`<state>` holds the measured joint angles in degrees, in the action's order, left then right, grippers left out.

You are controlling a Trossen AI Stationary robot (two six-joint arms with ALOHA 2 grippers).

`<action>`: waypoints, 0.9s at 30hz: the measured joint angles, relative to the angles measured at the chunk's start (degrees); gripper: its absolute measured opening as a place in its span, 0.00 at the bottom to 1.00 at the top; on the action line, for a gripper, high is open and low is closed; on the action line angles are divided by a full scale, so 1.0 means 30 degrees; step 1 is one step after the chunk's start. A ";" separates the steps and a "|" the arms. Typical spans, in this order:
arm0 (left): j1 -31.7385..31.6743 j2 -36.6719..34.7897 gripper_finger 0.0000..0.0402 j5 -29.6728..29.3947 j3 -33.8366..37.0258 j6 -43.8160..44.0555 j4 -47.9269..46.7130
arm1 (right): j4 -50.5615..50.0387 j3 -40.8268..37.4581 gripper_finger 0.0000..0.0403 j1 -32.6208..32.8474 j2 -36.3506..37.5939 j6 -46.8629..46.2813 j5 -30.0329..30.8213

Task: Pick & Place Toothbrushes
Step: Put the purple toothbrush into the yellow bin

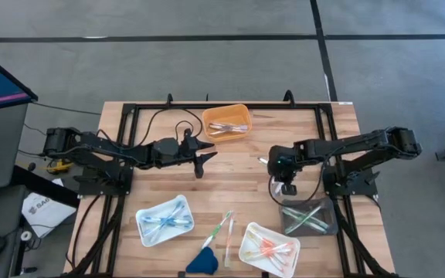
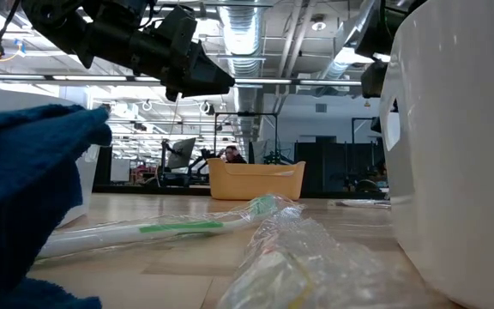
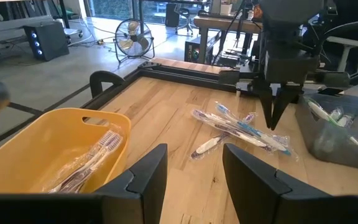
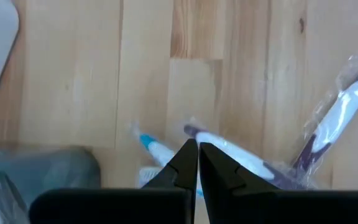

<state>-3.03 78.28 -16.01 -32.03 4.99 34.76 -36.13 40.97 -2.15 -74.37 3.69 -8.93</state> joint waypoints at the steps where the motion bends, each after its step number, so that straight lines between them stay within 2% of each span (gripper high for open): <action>1: 0.0004 0.0000 0.37 0.0000 0.0000 0.0002 -0.0007 | -0.0185 0.0000 0.03 0.0005 0.0000 0.0062 0.0000; 18: 0.0007 0.0000 0.37 0.0000 0.0000 0.0007 -0.0022 | -0.0990 0.0000 0.03 0.0034 0.0000 0.0411 -0.0007; 27: 0.0000 0.0000 0.37 0.0000 0.0000 0.0000 -0.0022 | -0.2278 -0.0007 0.15 0.0046 0.0000 0.0766 0.1027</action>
<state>-3.03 78.28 -16.01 -32.03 4.99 34.70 -42.96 40.95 -2.02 -74.37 5.98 -5.85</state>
